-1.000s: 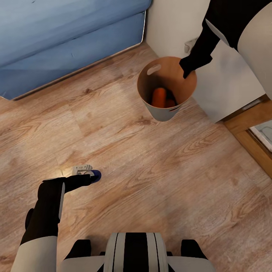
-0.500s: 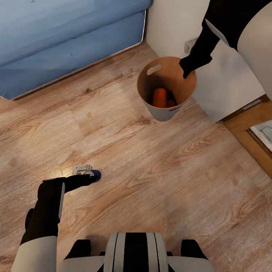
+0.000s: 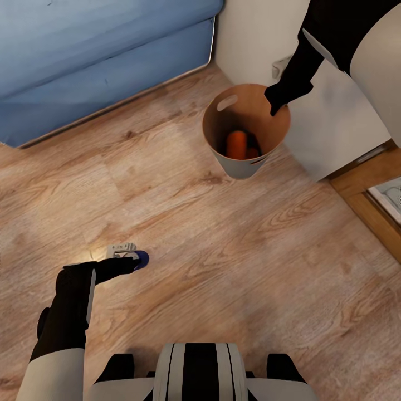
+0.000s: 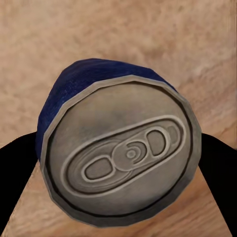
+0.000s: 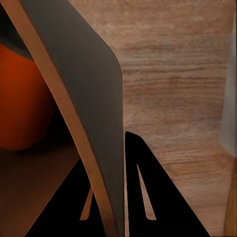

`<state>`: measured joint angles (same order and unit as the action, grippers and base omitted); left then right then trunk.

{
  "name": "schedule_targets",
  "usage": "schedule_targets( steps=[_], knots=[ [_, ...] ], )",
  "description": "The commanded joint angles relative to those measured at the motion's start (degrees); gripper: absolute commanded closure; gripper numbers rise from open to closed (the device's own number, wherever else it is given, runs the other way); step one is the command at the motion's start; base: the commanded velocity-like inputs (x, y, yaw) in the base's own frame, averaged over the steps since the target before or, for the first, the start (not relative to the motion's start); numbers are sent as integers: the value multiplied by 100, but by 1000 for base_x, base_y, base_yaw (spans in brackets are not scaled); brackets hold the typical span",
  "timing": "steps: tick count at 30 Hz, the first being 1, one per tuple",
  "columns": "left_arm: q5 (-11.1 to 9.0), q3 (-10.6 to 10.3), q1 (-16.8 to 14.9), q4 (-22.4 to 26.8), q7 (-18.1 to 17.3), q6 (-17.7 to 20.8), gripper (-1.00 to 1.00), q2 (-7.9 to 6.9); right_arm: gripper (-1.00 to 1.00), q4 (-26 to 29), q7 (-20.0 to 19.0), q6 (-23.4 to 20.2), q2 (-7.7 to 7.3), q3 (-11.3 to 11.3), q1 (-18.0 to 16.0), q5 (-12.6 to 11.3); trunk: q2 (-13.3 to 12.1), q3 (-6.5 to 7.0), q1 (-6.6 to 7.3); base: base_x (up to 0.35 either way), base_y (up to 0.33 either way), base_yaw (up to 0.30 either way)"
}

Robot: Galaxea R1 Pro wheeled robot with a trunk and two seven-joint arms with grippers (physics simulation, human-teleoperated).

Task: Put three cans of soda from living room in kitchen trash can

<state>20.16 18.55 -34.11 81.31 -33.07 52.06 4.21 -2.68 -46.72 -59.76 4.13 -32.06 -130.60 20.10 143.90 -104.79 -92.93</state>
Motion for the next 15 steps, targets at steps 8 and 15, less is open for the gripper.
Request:
schedule_targets(
  steps=[8, 15],
  knots=[
    [46, 0, -7, -9, 2, 12, 100, -1, 100, 3, -21, -24, 5, 74, -1, -76, -11, 178, 20, 0, 0, 0],
    [49, 0, -8, -10, 2, 22, 100, -8, 100, 4, -21, -24, 3, 95, 22, -84, -20, 333, 38, 0, 0, 0]
  ],
)
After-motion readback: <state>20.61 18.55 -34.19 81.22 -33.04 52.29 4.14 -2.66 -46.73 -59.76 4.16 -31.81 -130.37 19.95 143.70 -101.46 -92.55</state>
